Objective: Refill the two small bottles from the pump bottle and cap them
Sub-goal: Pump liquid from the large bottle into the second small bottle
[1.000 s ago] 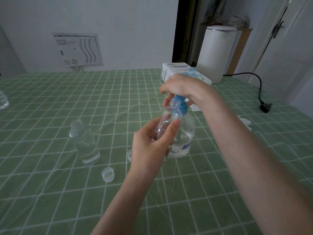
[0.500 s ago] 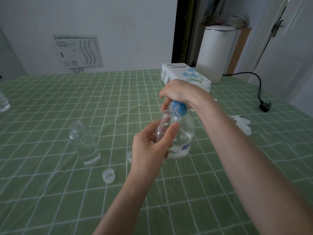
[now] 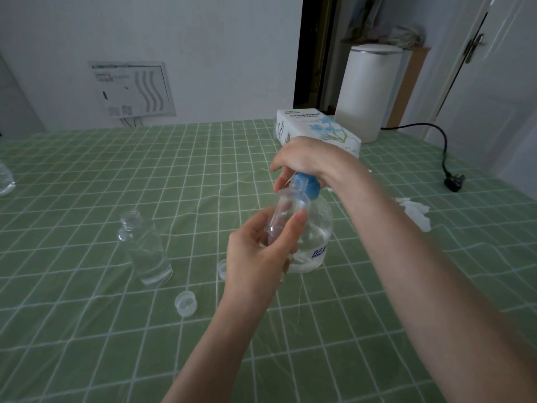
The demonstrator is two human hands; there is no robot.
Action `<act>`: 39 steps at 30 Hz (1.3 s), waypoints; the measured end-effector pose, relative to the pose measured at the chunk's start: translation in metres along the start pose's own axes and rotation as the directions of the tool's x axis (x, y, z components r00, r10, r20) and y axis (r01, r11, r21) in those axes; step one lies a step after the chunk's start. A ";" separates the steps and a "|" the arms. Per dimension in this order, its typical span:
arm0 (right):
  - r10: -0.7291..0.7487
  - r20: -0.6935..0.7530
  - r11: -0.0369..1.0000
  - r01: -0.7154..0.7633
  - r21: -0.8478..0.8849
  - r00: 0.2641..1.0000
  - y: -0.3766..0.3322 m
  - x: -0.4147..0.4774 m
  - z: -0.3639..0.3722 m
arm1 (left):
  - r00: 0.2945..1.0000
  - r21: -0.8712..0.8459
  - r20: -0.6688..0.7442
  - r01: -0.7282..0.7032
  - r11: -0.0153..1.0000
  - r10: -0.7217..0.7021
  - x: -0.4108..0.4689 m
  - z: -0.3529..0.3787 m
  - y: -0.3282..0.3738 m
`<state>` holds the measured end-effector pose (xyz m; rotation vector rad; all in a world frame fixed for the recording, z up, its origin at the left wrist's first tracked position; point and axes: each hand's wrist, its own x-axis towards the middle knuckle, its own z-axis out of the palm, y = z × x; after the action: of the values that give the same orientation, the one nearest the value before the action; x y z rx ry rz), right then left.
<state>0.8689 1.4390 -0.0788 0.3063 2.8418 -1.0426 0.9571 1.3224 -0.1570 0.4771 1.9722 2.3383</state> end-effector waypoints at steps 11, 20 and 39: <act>-0.017 -0.031 1.000 0.017 0.003 0.999 0.000 0.000 -0.003 | 1.000 -0.006 0.010 -0.004 1.000 0.004 0.000 -0.001 0.000; -0.018 -0.018 1.000 0.018 -0.015 1.000 -0.002 0.000 -0.004 | 1.000 -0.018 0.004 -0.013 1.000 0.013 0.002 0.000 0.000; -0.036 -0.037 0.999 0.034 -0.039 0.999 -0.003 -0.003 -0.008 | 1.000 -0.023 -0.001 -0.003 1.000 0.003 0.001 0.000 0.003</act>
<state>0.8709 1.4421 -0.0703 0.2768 2.9073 -0.9977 0.9566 1.3224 -0.1539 0.4784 1.9444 2.3606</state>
